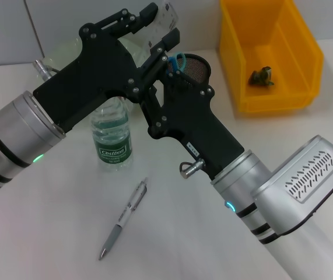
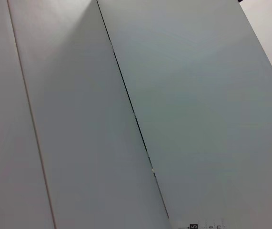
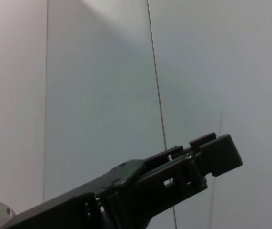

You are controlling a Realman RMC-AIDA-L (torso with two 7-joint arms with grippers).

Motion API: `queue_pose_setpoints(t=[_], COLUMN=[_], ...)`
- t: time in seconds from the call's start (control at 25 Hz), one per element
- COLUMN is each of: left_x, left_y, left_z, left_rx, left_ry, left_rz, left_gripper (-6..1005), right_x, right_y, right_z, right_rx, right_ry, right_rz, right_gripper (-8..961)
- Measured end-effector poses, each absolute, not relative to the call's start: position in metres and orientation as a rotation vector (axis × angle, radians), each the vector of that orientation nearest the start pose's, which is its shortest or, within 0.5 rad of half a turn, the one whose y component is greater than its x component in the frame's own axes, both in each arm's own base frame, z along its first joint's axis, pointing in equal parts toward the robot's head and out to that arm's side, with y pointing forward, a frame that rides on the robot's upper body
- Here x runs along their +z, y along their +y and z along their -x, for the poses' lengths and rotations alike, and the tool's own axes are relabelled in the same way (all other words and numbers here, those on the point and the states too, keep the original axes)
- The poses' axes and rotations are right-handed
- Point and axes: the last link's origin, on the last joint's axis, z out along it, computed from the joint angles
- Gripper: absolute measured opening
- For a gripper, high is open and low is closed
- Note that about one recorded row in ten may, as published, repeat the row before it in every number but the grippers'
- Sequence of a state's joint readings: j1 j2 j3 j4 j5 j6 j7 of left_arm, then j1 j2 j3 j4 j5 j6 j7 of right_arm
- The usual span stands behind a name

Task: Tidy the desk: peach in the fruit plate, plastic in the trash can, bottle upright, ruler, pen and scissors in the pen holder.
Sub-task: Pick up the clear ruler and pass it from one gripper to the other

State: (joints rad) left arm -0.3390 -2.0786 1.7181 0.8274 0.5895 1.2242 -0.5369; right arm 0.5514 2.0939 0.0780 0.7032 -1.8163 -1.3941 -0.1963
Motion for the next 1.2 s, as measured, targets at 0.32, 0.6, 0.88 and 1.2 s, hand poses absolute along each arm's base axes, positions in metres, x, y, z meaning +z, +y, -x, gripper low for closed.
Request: queue_pose_setpoints(t=[0.32, 0.6, 0.88, 1.2], left_x=[-0.029, -0.029, -0.031, -0.028], left_y=[0.322, 0.322, 0.324, 0.326], left_z=[0.151, 0.151, 0.152, 0.153], left_rx=[-1.206, -1.206, -1.200, -1.242], left_ry=[0.194, 0.194, 0.188, 0.136], left_rz=[2.187, 2.187, 2.194, 2.151], left_gripper=[377, 376, 376, 377], right_x=[-0.111, -0.111, -0.119, -0.119], right_y=[0.271, 0.275, 0.273, 0.271], right_z=[-0.152, -0.152, -0.143, -0.144], right_rx=[1.214, 1.191, 1.114, 1.107], right_ry=[0.340, 0.372, 0.281, 0.285], right_rz=[1.890, 1.872, 1.910, 1.908], right_gripper=[212, 170, 60, 41])
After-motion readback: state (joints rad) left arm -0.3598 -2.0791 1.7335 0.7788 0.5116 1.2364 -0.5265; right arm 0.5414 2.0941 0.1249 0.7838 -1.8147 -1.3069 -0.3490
